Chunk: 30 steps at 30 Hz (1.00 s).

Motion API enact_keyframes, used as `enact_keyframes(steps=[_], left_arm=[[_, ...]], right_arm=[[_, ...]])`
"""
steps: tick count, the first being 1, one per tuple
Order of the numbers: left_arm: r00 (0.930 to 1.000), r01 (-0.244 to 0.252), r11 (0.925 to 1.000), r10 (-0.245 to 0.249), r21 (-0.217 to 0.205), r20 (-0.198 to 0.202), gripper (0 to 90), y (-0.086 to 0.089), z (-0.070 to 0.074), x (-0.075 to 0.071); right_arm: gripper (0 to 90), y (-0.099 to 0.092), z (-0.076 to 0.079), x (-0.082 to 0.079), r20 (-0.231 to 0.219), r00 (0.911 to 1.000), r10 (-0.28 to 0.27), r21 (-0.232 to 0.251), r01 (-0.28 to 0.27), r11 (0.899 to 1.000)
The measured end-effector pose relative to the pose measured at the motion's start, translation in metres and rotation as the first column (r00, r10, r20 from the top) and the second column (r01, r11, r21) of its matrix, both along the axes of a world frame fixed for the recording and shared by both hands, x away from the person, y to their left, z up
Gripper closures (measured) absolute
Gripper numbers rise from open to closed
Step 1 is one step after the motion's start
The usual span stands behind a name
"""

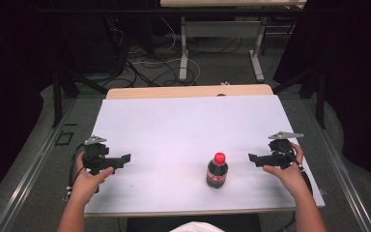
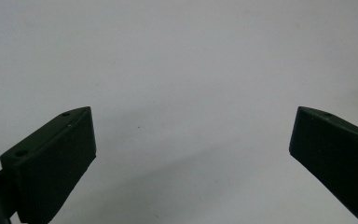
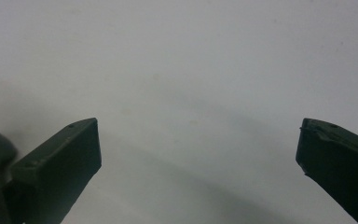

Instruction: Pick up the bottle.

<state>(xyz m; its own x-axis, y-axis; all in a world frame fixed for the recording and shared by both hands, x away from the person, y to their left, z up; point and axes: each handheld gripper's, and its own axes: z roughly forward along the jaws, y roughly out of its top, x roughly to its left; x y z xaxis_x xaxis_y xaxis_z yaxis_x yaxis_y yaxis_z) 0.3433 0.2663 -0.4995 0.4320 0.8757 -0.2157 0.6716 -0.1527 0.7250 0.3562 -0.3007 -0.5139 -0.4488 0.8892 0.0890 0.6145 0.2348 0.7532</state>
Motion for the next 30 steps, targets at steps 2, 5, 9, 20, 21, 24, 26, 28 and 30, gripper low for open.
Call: enact_keyframes(steps=[2,5,9,20,21,24,26,28,30], left_arm=[[0.9999,0.008,0.9997,-0.008,0.022,0.009,0.6,0.001,0.006,-0.005],[0.9995,0.024,0.9992,-0.025,0.033,0.019,0.6,-0.002,0.014,-0.009],[0.9980,0.046,0.9987,-0.047,0.023,0.044,0.6,-0.014,0.024,-0.015],[0.9888,0.122,0.9911,-0.126,0.054,0.080,0.6,-0.042,0.039,-0.025],[0.9876,0.126,0.9903,-0.131,0.058,0.086,0.6,-0.044,0.039,-0.026],[0.9854,0.143,0.9881,-0.148,0.057,0.085,0.6,-0.050,0.039,-0.027],[0.9832,0.157,0.9863,-0.161,0.052,0.086,0.6,-0.054,0.038,-0.027],[0.9827,0.162,0.9853,-0.166,0.055,0.082,0.6,-0.058,0.038,-0.028],[0.9813,0.171,0.9835,-0.176,0.058,0.079,0.6,-0.060,0.037,-0.028]], right_arm=[[0.0,0.005,0.009,-0.006,0.009,0.9998,0.020,-0.011,-0.020,1.000],[1.7,0.011,0.022,-0.012,0.027,0.9978,0.060,-0.024,-0.060,0.998],[3.3,0.021,0.035,-0.022,0.059,0.9901,0.127,-0.034,-0.125,0.992],[7.3,0.053,0.058,-0.042,0.101,0.9521,0.289,-0.036,-0.286,0.957],[7.9,0.054,0.058,-0.042,0.099,0.9481,0.302,-0.040,-0.300,0.953],[8.1,0.061,0.057,-0.045,0.077,0.9387,0.336,-0.031,-0.334,0.942],[8.1,0.067,0.054,-0.046,0.067,0.9255,0.373,-0.033,-0.372,0.928],[8.1,0.074,0.050,-0.046,0.064,0.9148,0.399,-0.048,-0.396,0.917],[8.1,0.080,0.047,-0.047,0.051,0.9108,0.410,-0.054,-0.407,0.912]])
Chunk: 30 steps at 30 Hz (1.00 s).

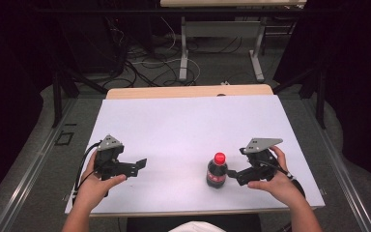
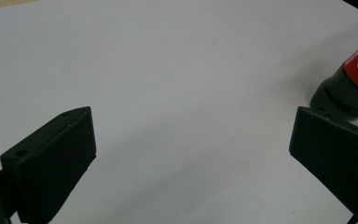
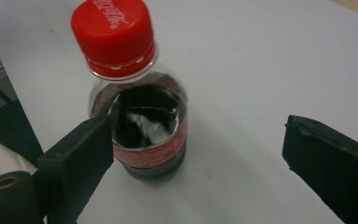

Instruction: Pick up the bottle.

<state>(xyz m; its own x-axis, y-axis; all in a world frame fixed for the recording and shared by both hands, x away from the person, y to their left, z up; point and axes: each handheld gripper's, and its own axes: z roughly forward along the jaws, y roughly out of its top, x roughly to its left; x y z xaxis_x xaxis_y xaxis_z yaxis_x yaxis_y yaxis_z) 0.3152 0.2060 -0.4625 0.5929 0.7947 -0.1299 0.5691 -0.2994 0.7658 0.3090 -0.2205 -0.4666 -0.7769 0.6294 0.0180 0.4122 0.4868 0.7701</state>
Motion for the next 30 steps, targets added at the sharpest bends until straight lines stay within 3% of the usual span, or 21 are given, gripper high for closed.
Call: enact_keyframes(steps=[5,6,12,24,30], left_arm=[[1.0000,0.009,0.9999,-0.009,0.008,0.001,0.6,-0.005,-0.003,0.000],[0.9997,0.023,0.9993,-0.023,0.031,-0.003,0.7,-0.003,-0.003,0.001],[0.9999,-0.003,0.9999,0.003,0.011,-0.015,0.7,-0.003,-0.005,0.002],[0.9998,-0.003,1.0000,0.003,0.001,-0.019,0.8,-0.003,-0.007,0.002],[0.9999,0.002,0.9999,-0.002,0.011,-0.016,0.9,-0.004,-0.007,0.003]], right_arm=[[8.1,0.012,-0.009,-0.001,-0.007,0.9988,0.048,-0.004,-0.048,0.999],[8.1,0.014,-0.010,0.000,-0.010,0.9987,0.051,-0.004,-0.051,0.999],[11.6,0.024,-0.019,0.001,-0.011,0.9968,0.079,-0.014,-0.079,0.997],[16.7,0.035,-0.034,0.001,-0.035,0.9981,0.051,0.007,-0.050,0.999],[19.4,0.037,-0.039,0.001,-0.041,0.9968,0.069,-0.011,-0.069,0.998]])
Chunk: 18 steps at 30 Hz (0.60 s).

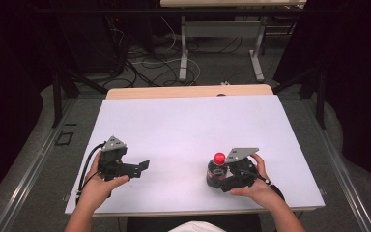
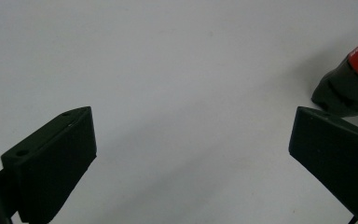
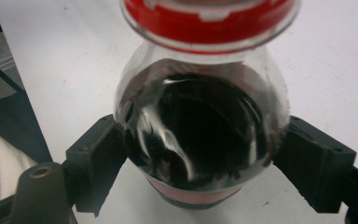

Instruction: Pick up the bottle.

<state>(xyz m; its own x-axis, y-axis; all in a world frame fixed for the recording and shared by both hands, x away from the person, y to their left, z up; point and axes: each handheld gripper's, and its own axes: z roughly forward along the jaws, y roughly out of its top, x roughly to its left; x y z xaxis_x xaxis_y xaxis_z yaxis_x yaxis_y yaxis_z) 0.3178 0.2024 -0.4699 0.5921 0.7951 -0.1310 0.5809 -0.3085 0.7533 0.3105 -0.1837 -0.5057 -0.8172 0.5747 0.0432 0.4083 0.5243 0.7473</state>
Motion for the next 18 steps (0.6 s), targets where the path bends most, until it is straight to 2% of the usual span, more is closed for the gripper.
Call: enact_keyframes(steps=[2,3,5,8,18], left_arm=[[1.0000,0.002,1.0000,-0.002,0.006,-0.003,0.9,0.0000,0.0001,-0.0001],[1.0000,0.003,1.0000,-0.002,0.005,-0.004,0.9,0.0000,0.0000,0.0000],[1.0000,0.001,1.0000,-0.001,0.006,-0.003,0.9,0.0001,0.0000,0.0000],[1.0000,0.000,1.0000,0.000,0.005,-0.003,0.9,0.0002,0.0000,-0.0001],[1.0000,0.001,1.0000,-0.001,0.007,-0.002,0.9,-0.0018,-0.0010,-0.0001]], right_arm=[[21.1,0.0006,0.0000,-0.0004,-0.001,0.9999,0.010,-0.008,-0.010,1.000],[21.9,0.0018,-0.0011,-0.0007,0.012,0.9999,0.006,0.008,-0.006,1.000],[23.3,0.0023,-0.0012,-0.0005,0.017,0.9997,0.014,-0.004,-0.014,1.000],[26.7,0.0026,-0.0023,-0.0008,0.018,0.9998,0.003,-0.007,-0.003,1.000],[27.6,0.0023,-0.0022,-0.0015,0.028,0.9996,0.000,-0.009,0.001,1.000]])
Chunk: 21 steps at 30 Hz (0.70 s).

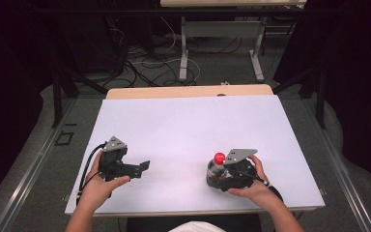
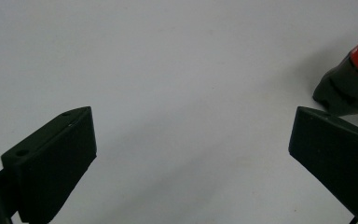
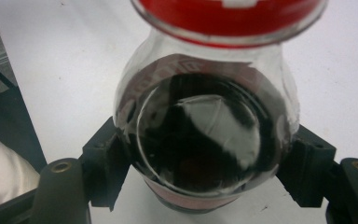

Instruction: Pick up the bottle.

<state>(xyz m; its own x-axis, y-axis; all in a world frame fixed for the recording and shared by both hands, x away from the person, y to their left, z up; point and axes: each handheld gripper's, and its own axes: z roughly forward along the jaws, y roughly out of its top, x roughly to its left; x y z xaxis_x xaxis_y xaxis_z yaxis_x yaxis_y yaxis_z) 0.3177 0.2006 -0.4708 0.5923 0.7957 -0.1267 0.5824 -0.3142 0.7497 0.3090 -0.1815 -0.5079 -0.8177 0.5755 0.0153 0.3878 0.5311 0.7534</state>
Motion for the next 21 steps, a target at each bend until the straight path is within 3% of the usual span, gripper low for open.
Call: enact_keyframes(steps=[21], left_arm=[[1.0000,-0.007,1.0000,0.007,-0.005,0.002,1.6,-0.0013,0.0004,-0.0001]], right_arm=[[29.1,0.0005,0.0054,-0.0022,0.010,0.9999,-0.007,-0.005,0.007,1.000]])
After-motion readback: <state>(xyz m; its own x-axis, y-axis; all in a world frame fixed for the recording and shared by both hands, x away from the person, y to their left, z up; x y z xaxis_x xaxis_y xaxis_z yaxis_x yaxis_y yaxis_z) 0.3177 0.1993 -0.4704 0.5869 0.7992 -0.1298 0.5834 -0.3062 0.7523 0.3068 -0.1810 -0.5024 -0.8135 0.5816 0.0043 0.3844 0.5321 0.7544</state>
